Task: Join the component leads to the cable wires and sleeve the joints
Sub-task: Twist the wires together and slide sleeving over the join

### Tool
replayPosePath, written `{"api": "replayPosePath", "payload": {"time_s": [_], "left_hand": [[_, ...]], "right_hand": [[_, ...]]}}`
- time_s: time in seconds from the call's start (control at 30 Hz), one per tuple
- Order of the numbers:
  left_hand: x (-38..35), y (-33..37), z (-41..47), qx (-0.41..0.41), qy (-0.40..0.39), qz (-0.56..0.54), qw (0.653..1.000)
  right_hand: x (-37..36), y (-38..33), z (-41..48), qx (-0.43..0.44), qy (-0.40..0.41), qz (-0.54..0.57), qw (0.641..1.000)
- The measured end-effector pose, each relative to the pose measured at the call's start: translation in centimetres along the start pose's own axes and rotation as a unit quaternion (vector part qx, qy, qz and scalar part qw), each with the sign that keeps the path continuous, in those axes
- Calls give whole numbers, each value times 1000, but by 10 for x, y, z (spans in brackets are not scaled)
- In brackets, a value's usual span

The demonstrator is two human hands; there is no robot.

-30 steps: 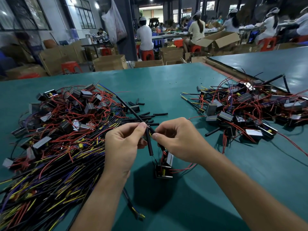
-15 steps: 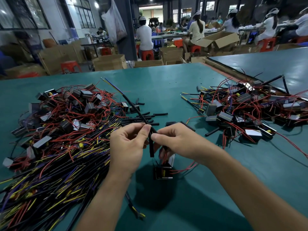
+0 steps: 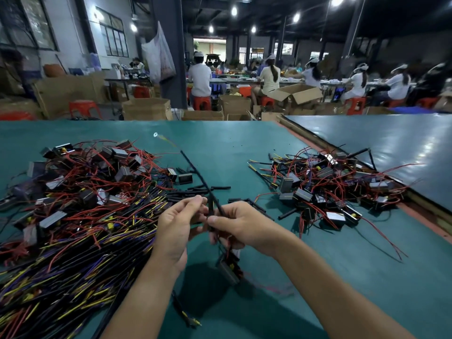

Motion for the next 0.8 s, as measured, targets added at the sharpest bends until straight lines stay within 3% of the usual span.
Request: {"api": "replayPosePath", "payload": {"time_s": [0.07, 0.13, 0.23, 0.33, 0.4, 0.57, 0.7, 0.8], "left_hand": [[2, -5, 1, -1, 12, 39, 999], [3, -9, 1, -1, 26, 70, 997], [3, -14, 1, -15, 34, 106, 994], [2, -19, 2, -29, 26, 138, 990], [1, -21, 2, -38, 19, 156, 987], [1, -25, 0, -46, 8, 163, 986], [0, -29, -2, -44, -12, 202, 978], [-4, -34, -3, -64, -28, 260, 963]], "right_hand": [[15, -14, -1, -4, 97, -37, 995], [42, -33, -3, -6, 222, -157, 962], [97, -55, 0, -44, 372, -380, 846], [145, -64, 19, -40, 481, -489, 726], [165, -54, 38, -59, 489, -518, 699], [194, 16, 62, -279, 372, -547, 697], [207, 28, 63, -303, 346, -540, 705], [197, 12, 65, -340, 328, -565, 676]]}}
Point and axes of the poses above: each hand's wrist, its own z-axis towards the middle knuckle, its own x-axis out of the back of the hand, y = z × x, the point moved 1 cm from there along z, towards the middle knuckle, and after that the axes turned 6 degrees about -x, right-handed, at the moved point
